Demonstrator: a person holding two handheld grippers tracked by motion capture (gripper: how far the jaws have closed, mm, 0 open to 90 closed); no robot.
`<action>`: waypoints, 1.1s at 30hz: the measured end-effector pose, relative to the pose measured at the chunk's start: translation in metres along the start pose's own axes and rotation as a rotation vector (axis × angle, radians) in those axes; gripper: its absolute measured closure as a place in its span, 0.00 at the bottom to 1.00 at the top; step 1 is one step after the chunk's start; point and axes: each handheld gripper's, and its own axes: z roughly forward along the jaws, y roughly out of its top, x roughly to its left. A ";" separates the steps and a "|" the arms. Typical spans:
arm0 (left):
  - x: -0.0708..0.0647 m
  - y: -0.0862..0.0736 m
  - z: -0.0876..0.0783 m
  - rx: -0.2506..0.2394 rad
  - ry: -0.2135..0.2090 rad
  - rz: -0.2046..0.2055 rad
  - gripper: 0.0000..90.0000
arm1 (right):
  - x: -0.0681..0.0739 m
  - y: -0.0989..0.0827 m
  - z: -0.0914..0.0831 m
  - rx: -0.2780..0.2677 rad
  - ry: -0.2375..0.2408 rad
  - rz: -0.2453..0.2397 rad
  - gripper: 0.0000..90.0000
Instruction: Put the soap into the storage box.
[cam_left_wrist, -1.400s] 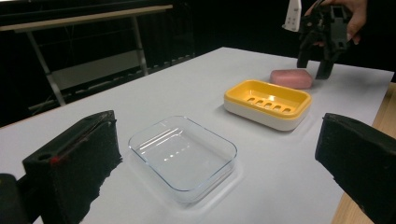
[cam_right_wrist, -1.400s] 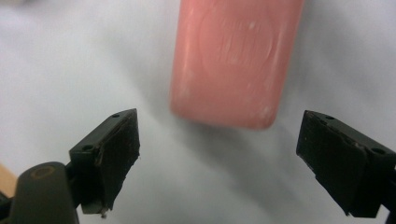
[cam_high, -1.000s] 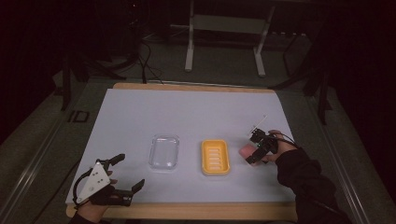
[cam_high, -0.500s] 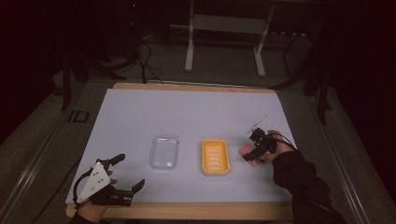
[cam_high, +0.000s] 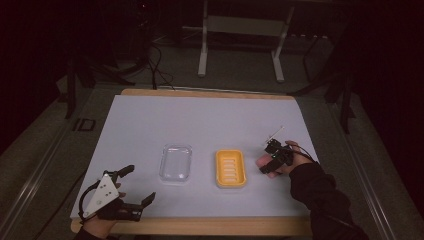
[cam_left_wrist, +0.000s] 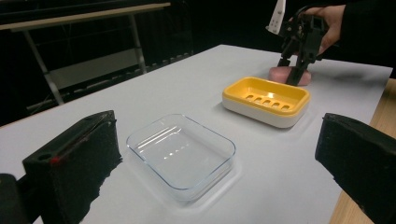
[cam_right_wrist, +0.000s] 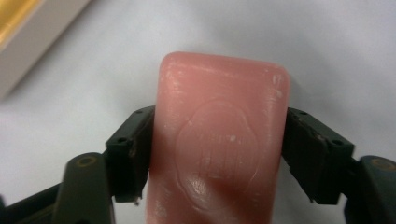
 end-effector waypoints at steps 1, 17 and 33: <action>0.000 0.000 0.000 0.000 0.000 0.000 0.00 | 0.000 0.000 0.000 0.000 0.000 0.000 0.34; 0.000 0.000 0.001 0.003 0.000 0.001 0.00 | 0.012 0.005 -0.003 0.062 -0.094 0.173 0.42; -0.002 0.001 0.001 -0.002 0.014 0.001 0.00 | 0.013 -0.002 -0.016 0.066 -0.166 0.395 0.42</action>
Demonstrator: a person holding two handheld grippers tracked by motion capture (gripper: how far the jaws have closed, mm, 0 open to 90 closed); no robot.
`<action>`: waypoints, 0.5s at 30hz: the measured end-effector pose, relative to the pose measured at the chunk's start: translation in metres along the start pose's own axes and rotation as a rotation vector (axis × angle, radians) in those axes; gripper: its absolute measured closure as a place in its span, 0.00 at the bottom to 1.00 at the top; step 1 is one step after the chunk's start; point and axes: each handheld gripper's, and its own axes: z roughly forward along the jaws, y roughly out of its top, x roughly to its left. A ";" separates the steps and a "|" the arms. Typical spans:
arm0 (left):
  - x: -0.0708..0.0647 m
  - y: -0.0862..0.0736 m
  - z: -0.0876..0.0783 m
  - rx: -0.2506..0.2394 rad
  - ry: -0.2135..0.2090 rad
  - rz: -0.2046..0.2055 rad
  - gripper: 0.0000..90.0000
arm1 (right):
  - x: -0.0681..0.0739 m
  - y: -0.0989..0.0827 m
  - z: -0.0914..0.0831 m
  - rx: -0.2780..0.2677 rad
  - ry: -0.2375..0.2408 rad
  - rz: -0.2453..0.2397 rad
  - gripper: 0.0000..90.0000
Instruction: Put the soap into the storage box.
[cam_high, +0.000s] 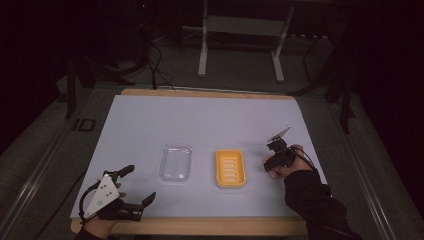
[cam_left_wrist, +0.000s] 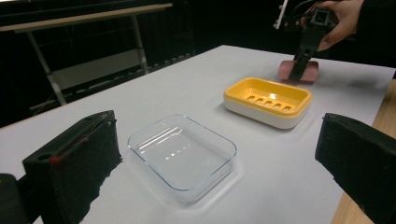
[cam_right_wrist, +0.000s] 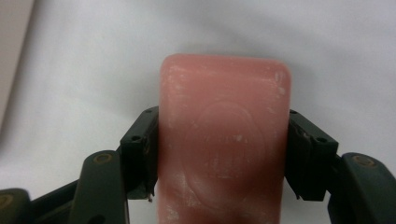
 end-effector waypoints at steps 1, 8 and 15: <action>0.000 0.000 0.000 0.000 0.000 0.000 0.00 | 0.000 0.000 0.000 0.000 0.000 0.000 0.42; -0.001 0.002 0.003 -0.009 -0.024 0.009 0.00 | 0.004 -0.009 -0.011 -0.028 -0.021 0.061 0.42; -0.005 0.004 0.009 0.005 -0.036 0.058 0.00 | 0.012 -0.015 -0.025 -0.070 -0.003 0.135 0.42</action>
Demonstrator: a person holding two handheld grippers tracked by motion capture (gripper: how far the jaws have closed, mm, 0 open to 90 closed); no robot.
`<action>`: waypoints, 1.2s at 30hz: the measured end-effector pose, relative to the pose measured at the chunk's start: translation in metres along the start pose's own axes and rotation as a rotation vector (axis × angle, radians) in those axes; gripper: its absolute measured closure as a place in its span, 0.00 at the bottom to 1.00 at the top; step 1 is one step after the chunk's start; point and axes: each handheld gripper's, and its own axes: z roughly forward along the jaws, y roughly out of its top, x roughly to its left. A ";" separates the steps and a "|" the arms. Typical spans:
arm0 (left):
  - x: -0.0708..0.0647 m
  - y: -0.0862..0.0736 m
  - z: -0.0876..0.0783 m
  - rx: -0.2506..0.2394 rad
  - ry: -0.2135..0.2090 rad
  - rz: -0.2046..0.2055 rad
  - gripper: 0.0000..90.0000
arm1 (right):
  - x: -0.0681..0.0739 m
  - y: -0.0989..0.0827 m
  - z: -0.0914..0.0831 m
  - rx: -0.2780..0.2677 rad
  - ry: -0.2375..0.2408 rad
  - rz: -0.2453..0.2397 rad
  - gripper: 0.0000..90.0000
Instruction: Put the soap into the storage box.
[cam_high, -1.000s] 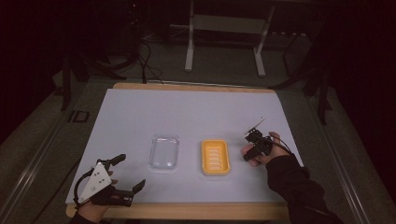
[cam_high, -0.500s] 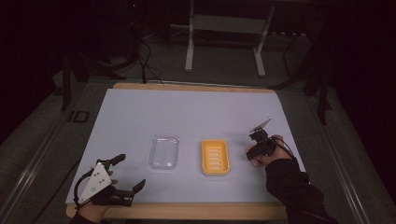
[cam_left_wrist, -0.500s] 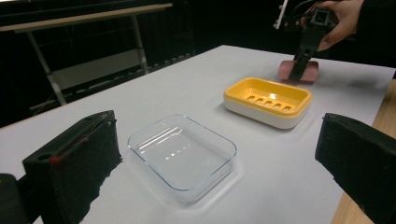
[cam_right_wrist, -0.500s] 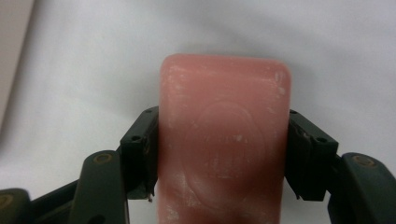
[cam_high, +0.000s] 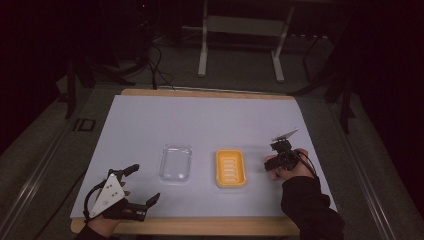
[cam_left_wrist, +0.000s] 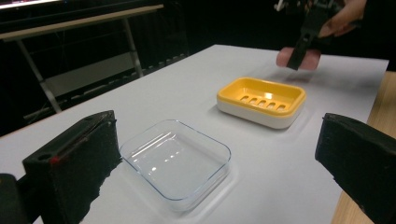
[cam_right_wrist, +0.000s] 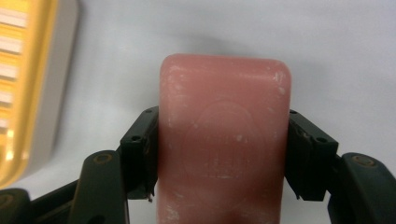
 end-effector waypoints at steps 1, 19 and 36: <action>0.000 0.000 0.000 0.000 0.000 0.000 0.00 | 0.000 0.000 0.000 0.000 0.000 0.000 0.42; -0.001 0.004 0.012 -0.009 -0.044 0.004 0.00 | 0.038 0.004 -0.022 -0.042 0.005 0.039 0.42; -0.002 0.004 0.012 -0.012 -0.049 0.005 0.00 | 0.087 0.034 -0.062 -0.126 0.013 0.008 0.42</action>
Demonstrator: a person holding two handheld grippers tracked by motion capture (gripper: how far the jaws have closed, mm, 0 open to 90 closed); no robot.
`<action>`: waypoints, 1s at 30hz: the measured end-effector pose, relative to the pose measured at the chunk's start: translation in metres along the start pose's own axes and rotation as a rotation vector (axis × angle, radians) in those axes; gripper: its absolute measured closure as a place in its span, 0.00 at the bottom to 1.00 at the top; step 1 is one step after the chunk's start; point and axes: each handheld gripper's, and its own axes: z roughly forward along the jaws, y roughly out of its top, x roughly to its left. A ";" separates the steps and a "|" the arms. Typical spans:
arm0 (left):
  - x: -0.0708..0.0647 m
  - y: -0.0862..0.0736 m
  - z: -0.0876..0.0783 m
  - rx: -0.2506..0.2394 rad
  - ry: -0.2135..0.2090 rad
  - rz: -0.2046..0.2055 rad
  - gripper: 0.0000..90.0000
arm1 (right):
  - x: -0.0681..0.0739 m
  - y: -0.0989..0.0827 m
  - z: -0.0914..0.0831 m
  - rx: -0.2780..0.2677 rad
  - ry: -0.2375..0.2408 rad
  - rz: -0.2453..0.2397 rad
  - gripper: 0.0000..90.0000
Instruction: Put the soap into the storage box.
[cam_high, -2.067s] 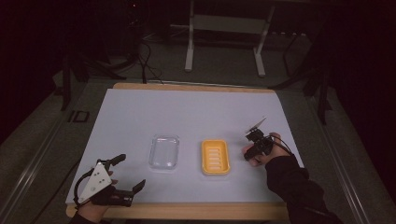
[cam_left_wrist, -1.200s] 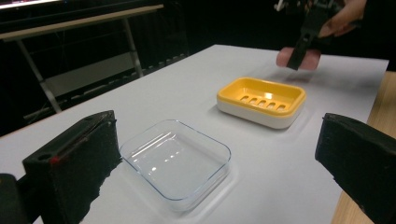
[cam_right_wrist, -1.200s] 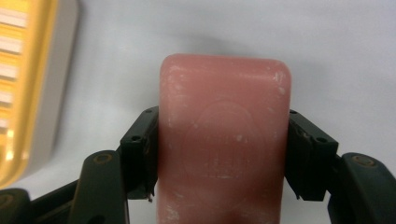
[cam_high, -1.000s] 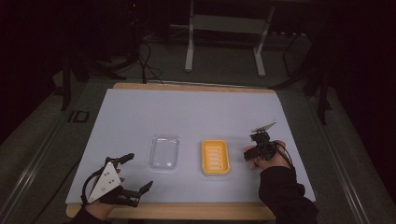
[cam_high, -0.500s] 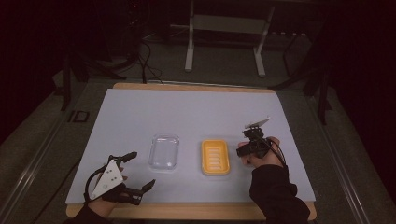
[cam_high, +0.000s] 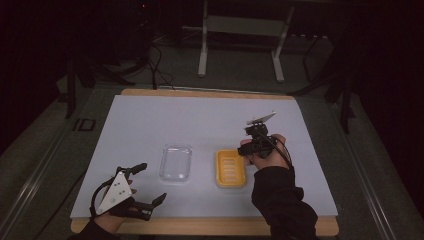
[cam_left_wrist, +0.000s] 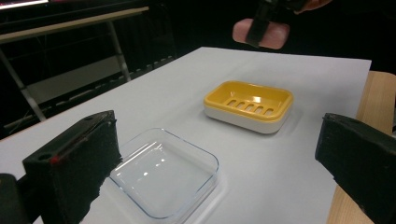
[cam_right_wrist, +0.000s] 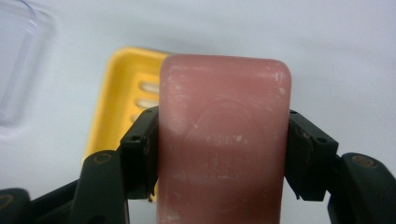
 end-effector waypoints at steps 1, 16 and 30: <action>0.000 0.000 0.000 0.000 0.000 0.000 0.00 | 0.000 0.000 0.000 0.000 0.000 0.000 0.42; -0.001 0.001 -0.001 -0.010 -0.010 -0.003 0.00 | 0.043 -0.012 0.045 0.001 0.060 0.070 0.42; -0.002 0.001 0.000 -0.013 -0.019 0.002 0.00 | 0.049 -0.023 0.080 0.033 0.045 0.109 0.42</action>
